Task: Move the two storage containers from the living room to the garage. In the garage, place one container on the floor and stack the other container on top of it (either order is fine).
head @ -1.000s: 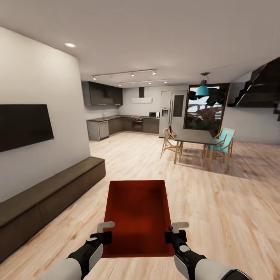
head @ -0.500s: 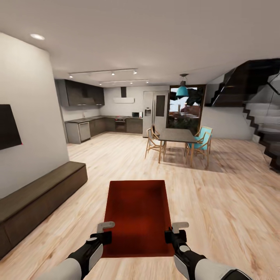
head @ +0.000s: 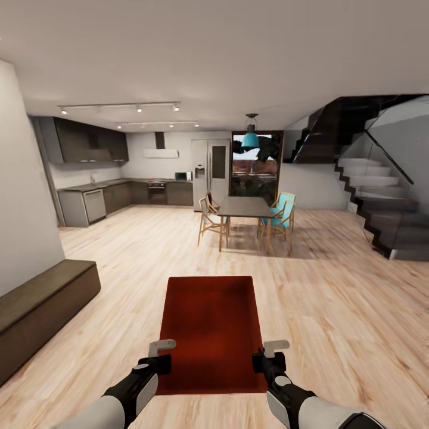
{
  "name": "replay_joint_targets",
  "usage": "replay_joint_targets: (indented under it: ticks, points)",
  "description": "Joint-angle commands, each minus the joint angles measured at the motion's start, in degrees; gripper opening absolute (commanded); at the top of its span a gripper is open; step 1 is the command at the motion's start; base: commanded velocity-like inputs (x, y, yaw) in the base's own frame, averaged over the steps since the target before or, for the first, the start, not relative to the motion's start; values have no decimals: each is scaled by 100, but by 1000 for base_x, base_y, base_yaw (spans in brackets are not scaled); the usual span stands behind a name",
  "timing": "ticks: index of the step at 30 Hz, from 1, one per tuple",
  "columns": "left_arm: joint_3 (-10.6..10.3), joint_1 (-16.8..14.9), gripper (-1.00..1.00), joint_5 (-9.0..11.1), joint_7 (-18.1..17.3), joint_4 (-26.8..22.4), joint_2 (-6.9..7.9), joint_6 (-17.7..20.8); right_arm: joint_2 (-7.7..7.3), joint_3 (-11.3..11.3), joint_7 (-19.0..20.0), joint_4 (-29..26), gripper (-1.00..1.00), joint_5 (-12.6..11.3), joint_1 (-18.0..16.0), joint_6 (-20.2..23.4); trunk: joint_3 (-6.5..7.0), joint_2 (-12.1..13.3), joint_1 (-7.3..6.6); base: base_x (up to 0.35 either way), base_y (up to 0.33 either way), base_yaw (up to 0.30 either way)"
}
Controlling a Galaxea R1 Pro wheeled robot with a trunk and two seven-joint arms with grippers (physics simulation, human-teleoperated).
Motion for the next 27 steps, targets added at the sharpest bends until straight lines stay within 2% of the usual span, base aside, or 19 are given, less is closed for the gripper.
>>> replay_joint_targets:
  ticks: [1,16,27]
  points:
    - [74,1,-100,-12,115,-11,22,33,3,-262,-9,-10,-100,0,-8,-16,-10,-9,5,315,0,-283]
    - [74,1,-100,-12,116,-19,22,28,3,-262,-7,-10,-100,2,-8,-16,-10,-9,5,319,0,-274]
    - [74,1,-100,-12,115,-16,22,29,3,-262,-9,-10,-100,0,-8,-14,-10,-9,5,320,0,-21]
